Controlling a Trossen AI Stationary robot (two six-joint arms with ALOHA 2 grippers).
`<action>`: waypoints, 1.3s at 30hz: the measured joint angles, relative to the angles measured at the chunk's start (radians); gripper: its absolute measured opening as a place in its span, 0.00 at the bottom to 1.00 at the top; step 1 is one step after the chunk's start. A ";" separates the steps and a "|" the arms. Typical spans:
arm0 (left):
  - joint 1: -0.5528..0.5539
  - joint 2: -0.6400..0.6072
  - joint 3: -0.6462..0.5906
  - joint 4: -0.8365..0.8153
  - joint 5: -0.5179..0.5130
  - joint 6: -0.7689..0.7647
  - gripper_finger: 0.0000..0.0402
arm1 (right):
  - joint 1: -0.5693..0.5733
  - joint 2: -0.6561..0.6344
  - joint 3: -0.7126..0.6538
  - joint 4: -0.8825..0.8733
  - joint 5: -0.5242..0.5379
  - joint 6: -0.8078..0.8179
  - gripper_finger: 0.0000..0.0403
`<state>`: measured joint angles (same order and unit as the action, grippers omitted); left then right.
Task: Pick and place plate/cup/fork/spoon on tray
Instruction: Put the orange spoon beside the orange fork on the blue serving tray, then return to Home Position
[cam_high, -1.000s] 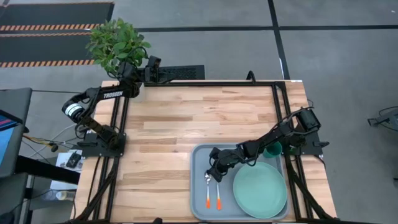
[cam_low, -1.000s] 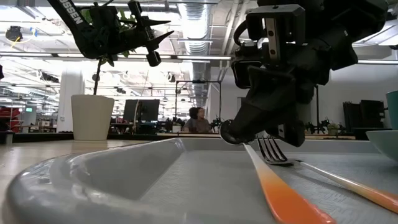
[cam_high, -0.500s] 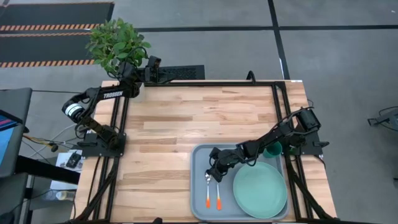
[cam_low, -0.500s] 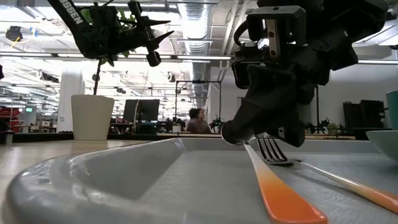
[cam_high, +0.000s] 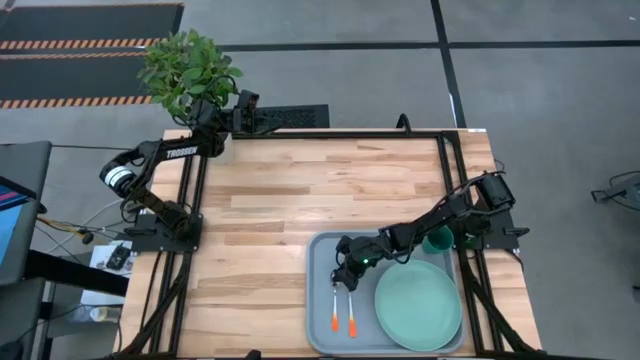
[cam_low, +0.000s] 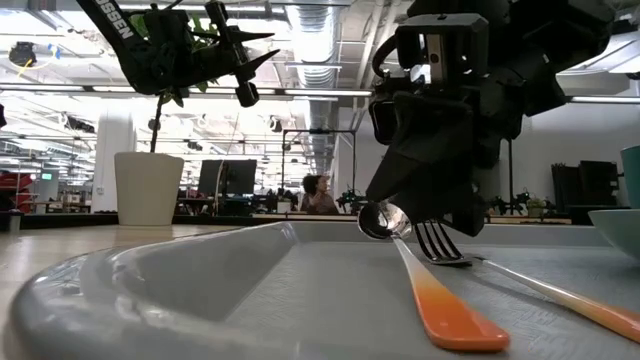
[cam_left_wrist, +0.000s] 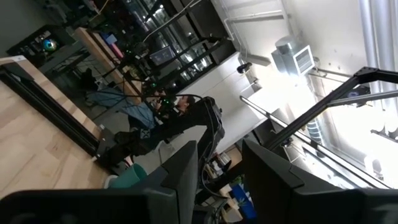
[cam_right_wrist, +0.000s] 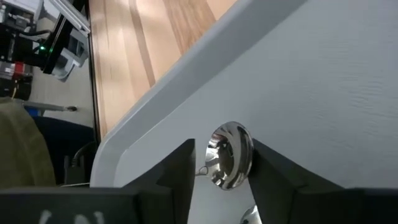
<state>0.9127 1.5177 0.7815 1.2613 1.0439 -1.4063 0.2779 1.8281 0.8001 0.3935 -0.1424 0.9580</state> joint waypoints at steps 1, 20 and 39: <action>0.000 0.000 0.000 0.000 0.000 0.000 0.28 | 0.000 0.000 0.000 0.000 -0.006 -0.002 0.42; 0.000 0.000 0.000 -0.046 0.000 0.032 0.28 | -0.019 0.009 0.091 -0.168 -0.069 -0.172 0.43; 0.000 0.000 0.000 -0.045 0.008 0.024 0.28 | -0.051 -0.002 0.098 -0.188 -0.072 -0.193 0.48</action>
<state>0.9127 1.5181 0.7815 1.2167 1.0523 -1.3820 0.2273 1.8264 0.8981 0.2057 -0.2146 0.7654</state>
